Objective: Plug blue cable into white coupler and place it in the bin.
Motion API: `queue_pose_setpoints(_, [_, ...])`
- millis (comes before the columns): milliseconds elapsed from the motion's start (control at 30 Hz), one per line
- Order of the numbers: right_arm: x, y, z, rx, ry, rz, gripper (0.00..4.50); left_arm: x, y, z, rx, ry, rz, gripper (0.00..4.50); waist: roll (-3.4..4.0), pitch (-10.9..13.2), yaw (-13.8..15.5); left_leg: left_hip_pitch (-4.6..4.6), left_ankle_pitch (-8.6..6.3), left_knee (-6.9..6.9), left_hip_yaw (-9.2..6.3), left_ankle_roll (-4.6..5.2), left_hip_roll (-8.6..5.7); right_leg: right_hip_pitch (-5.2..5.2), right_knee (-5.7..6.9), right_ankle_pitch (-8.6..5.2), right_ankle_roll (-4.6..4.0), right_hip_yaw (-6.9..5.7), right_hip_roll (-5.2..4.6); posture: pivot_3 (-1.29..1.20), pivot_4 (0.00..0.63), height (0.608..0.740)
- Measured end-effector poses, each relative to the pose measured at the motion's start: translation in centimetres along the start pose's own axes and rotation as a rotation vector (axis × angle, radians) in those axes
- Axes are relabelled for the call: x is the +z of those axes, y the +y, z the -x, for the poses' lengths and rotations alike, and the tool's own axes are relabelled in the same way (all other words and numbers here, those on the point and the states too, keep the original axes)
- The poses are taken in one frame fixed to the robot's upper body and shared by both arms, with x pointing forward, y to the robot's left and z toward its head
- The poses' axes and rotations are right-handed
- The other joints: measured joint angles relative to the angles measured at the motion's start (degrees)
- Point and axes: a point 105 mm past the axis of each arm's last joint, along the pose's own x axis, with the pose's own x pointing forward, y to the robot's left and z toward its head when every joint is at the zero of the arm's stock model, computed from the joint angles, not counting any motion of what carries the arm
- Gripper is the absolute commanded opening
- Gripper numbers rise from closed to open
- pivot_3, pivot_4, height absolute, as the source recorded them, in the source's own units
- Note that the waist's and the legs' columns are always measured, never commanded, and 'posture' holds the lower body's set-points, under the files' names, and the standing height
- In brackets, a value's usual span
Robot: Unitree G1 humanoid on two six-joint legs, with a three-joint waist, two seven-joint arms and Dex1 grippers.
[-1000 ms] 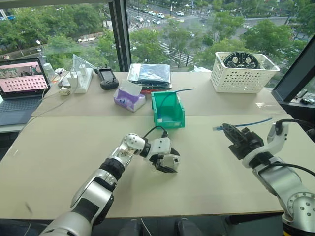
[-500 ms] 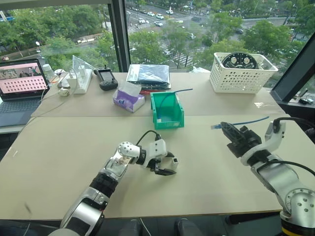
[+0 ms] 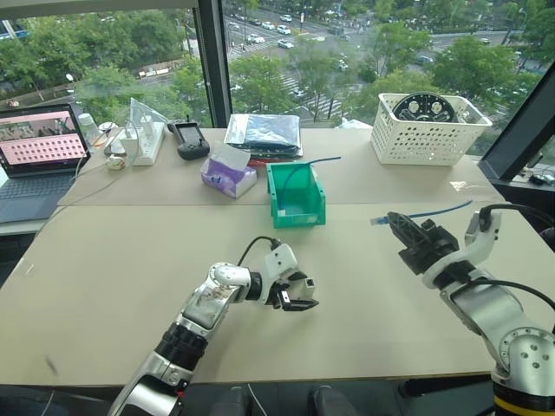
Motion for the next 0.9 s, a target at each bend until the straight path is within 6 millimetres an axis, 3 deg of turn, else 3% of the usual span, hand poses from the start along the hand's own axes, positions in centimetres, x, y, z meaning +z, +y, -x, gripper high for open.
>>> queue_pose_setpoints(67, [0.0, 0.0, 0.0, 0.0, 0.0, 0.0, 0.0, 0.0, 0.0, 0.0, 0.008, -0.005, -0.002, 3.7, 0.0, 0.0, 0.0, 0.0, 0.0, 0.0, 0.0, 0.0, 0.0, 0.0, 0.0, 0.0, 0.0, 0.0, 0.0, 0.0, 0.15, 0.74])
queue_pose_setpoints(100, [0.0, 0.0, 0.0, 0.0, 0.0, 0.0, 0.0, 0.0, 0.0, 0.0, 0.009, -0.007, -0.003, 3.46, 0.0, 0.0, 0.0, 0.0, 0.0, 0.0, 0.0, 0.0, 0.0, 0.0, 0.0, 0.0, 0.0, 0.0, 0.0, 0.0, 0.15, 0.74])
queue_pose_setpoints(167, [0.0, 0.0, 0.0, 0.0, 0.0, 0.0, 0.0, -0.1, 0.1, -0.1, 0.02, -0.015, -0.009, 2.95, 0.01, 0.0, 0.0, 0.0, 0.0, 0.0, 0.01, 0.0, 0.0, 0.0, 0.0, 0.0, 0.0, 0.01, 0.0, 0.0, 0.15, 0.74])
queue_pose_setpoints(367, [-0.2, -0.3, 0.2, -0.011, 0.005, -0.002, 0.0, -0.2, 0.3, -0.2, 0.029, -0.046, -0.035, 0.79, 0.01, 0.0, 0.1, -0.03, 0.0, -0.01, 0.01, 0.0, -0.02, -0.01, -0.02, 0.0, -0.01, 0.01, -0.01, 0.0, 0.15, 0.74])
queue_pose_setpoints(400, [-0.3, -0.4, 0.3, -0.017, 0.007, -0.003, 0.0, -0.2, 0.2, -0.3, 0.024, -0.053, -0.036, 0.63, 0.01, 0.0, 0.1, -0.04, 0.0, -0.01, 0.01, 0.0, -0.02, -0.01, -0.03, 0.0, -0.01, 0.0, -0.02, 0.0, 0.15, 0.74])
queue_pose_setpoints(600, [-1.2, -0.6, 1.1, -0.043, 0.034, -0.011, 0.0, -0.1, -0.3, -0.6, 0.006, -0.079, -0.028, 0.63, 0.01, 0.0, 0.1, -0.04, 0.0, 0.0, -0.01, 0.0, -0.01, -0.02, -0.02, 0.0, -0.01, 0.0, -0.02, 0.0, 0.15, 0.74])
queue_pose_setpoints(900, [-6.3, 1.2, 0.8, -0.025, 0.174, -0.062, 0.0, 0.9, 0.3, -0.1, 0.131, 0.107, -0.081, 0.63, 0.01, 0.0, -0.1, -0.02, 0.0, 0.0, -0.02, 0.0, 0.01, -0.05, 0.03, -0.09, 0.15, 0.03, 0.03, 0.0, 0.15, 0.74])
